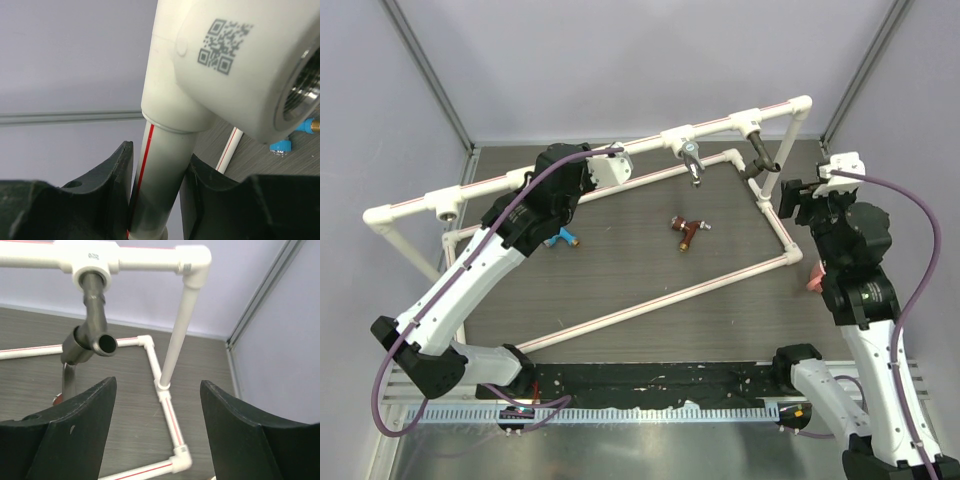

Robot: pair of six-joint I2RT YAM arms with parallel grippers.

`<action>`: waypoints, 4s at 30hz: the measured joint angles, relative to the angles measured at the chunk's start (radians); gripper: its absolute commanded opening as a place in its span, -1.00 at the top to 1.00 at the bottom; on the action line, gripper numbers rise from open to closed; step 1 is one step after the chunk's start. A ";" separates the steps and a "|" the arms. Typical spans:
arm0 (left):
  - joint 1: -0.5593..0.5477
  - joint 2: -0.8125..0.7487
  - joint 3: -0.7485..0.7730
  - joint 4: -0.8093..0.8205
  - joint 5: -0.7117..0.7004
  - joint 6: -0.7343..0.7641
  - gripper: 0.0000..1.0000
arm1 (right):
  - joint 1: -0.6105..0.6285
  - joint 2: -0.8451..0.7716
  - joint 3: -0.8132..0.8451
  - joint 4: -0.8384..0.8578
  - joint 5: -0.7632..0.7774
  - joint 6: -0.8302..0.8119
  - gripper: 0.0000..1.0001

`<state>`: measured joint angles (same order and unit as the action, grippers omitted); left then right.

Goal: Install the water faucets

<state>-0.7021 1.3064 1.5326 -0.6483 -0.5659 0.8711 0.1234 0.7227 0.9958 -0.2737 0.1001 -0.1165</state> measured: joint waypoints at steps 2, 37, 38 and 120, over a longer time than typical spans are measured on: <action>0.000 0.000 0.000 0.000 0.000 0.000 1.00 | 0.028 -0.008 0.038 -0.032 0.003 -0.077 -0.57; 0.000 0.003 0.000 0.001 -0.003 0.000 1.00 | 0.550 0.240 0.199 -0.296 0.265 -0.565 -0.66; 0.000 0.003 0.000 0.000 -0.004 0.000 0.99 | 0.551 0.244 0.199 -0.311 0.266 -0.555 -0.58; -0.007 0.016 0.000 0.017 -0.017 0.004 1.00 | 0.470 0.257 0.485 -0.262 0.145 -0.257 -0.68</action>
<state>-0.7090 1.3220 1.5326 -0.6312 -0.5827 0.8749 0.5934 0.9802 1.4811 -0.5362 0.2451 -0.3737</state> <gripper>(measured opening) 0.397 0.774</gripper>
